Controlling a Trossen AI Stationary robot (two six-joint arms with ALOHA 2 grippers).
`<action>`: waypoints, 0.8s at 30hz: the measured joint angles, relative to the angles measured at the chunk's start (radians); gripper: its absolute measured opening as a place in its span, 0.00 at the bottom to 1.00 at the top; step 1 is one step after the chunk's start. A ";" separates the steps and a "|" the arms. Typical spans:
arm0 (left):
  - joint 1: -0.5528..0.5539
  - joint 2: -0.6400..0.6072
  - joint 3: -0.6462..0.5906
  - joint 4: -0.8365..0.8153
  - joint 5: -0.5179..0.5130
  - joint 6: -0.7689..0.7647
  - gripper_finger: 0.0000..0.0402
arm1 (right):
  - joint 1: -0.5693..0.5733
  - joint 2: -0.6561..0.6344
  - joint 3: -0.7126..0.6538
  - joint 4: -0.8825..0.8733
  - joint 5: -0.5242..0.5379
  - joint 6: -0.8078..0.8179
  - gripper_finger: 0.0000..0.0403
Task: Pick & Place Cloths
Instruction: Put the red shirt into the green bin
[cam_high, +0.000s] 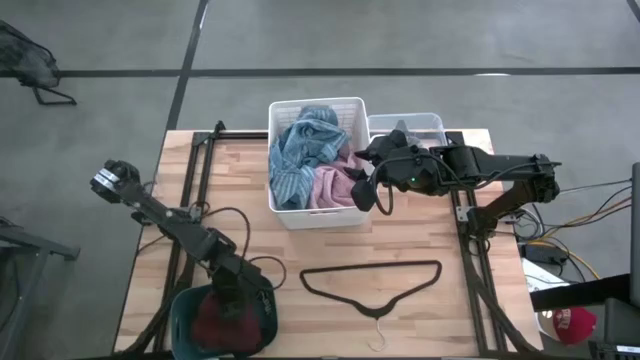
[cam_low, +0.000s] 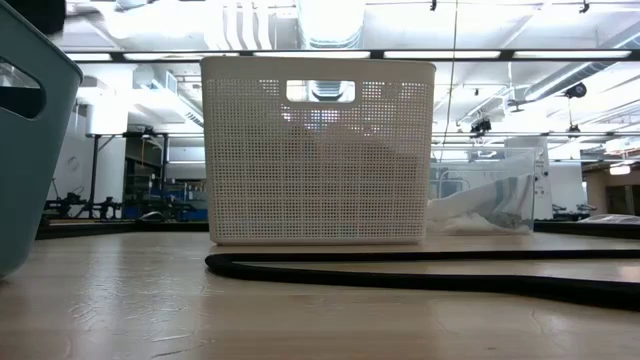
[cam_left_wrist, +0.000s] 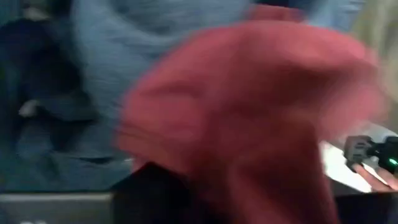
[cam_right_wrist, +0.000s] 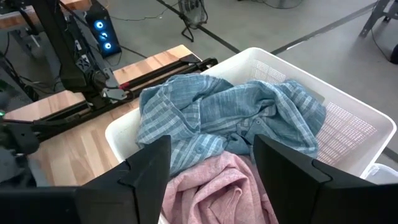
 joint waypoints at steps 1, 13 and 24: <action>0.000 -0.012 0.018 0.000 0.000 0.000 0.49 | 0.000 0.000 0.000 0.000 0.000 0.000 0.57; 0.013 -0.096 0.236 -0.002 -0.030 -0.047 0.64 | -0.012 0.000 0.000 0.010 0.000 -0.005 0.65; 0.172 -0.124 0.288 -0.003 -0.400 0.090 0.64 | -0.030 0.000 0.000 0.031 -0.024 0.000 0.59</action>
